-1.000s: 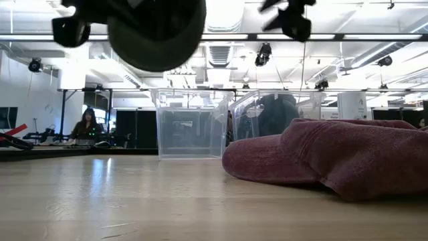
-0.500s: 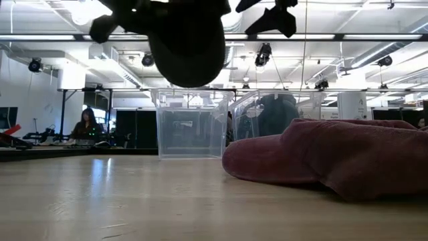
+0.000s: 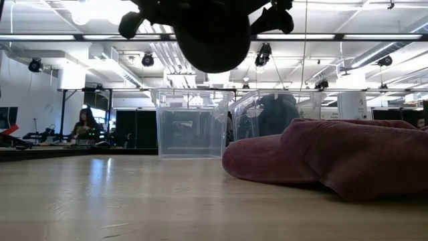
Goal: Pick and place caps into container
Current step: Put the black cap into the right transparent container
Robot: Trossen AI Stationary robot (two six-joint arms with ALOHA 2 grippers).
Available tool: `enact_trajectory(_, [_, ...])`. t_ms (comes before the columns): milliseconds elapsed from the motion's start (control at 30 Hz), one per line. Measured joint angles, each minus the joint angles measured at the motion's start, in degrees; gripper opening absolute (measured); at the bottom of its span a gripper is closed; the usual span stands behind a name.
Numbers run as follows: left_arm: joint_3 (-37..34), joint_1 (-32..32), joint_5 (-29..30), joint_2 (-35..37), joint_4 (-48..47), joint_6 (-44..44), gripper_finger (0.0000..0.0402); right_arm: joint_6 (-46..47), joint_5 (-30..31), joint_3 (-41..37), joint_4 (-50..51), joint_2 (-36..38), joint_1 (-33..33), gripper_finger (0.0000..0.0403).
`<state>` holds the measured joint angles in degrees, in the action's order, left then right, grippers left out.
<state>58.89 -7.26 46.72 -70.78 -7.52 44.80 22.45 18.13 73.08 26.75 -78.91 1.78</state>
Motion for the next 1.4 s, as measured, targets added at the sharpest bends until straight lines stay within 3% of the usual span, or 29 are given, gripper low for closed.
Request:
enact_trajectory(167, [0.0,0.4,-2.8,-1.8,4.5,-2.1,0.0005,-0.1,-3.9,0.0,-0.7,-1.0,1.6,0.024])
enact_trajectory(267, [0.3,0.6,-2.8,-2.1,5.6,-4.2,0.0021,0.0,-6.5,0.0,0.2,-1.7,2.1,0.0209])
enact_trajectory(600, [0.2,0.7,-4.4,-0.9,5.2,-5.7,0.008,-0.6,-4.0,-0.1,4.8,-2.0,2.8,0.0021])
enact_trajectory(867, [0.0,-1.3,-6.1,1.5,-13.2,1.9,0.0115,-2.8,3.3,0.5,13.3,3.3,6.3,0.0014])
enact_trajectory(1067, [0.0,-3.3,-6.2,1.8,-21.8,8.0,0.0123,3.3,14.8,0.6,21.7,9.1,12.3,0.0013])
enact_trajectory(1200, [-0.1,-3.9,-5.1,1.7,-22.0,8.3,0.0124,9.8,13.7,0.6,25.3,9.6,16.8,0.0013])
enact_trajectory(1400, [-0.1,-3.8,-3.4,1.7,-22.1,8.5,0.0124,18.9,11.8,0.4,27.0,2.4,18.3,0.0013])
